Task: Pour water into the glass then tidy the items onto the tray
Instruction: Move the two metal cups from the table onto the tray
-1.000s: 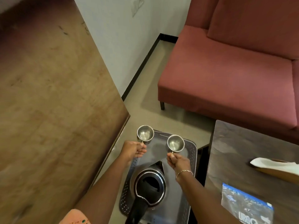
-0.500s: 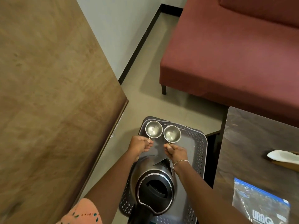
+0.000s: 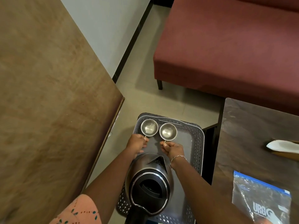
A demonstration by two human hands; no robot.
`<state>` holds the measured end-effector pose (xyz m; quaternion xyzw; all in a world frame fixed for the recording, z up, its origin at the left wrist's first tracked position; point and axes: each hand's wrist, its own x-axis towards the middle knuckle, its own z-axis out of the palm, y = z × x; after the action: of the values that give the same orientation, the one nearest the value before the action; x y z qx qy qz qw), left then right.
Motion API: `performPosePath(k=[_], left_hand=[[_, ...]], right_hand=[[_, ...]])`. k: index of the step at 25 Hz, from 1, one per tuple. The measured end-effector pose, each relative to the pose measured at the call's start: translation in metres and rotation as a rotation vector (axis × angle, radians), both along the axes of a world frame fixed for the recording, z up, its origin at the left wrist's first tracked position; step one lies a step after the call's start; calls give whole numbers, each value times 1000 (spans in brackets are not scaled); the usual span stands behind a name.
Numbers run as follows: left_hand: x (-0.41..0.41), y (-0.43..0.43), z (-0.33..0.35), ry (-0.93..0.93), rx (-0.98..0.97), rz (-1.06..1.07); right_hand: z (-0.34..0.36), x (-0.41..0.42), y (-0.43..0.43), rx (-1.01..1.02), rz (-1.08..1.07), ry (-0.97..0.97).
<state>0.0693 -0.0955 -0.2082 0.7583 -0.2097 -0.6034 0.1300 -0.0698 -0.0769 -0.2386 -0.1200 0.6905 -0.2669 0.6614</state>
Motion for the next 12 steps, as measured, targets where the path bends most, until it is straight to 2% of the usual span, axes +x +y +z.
performPosePath(k=[6, 9, 12], left_hand=[[5, 4, 11, 16, 12, -99], [10, 12, 32, -107, -79, -203], [6, 21, 70, -308, -278, -232]], right_hand=[[11, -12, -2, 80, 12, -41], [27, -26, 1, 46, 6, 11], [53, -47, 10, -84, 138, 198]])
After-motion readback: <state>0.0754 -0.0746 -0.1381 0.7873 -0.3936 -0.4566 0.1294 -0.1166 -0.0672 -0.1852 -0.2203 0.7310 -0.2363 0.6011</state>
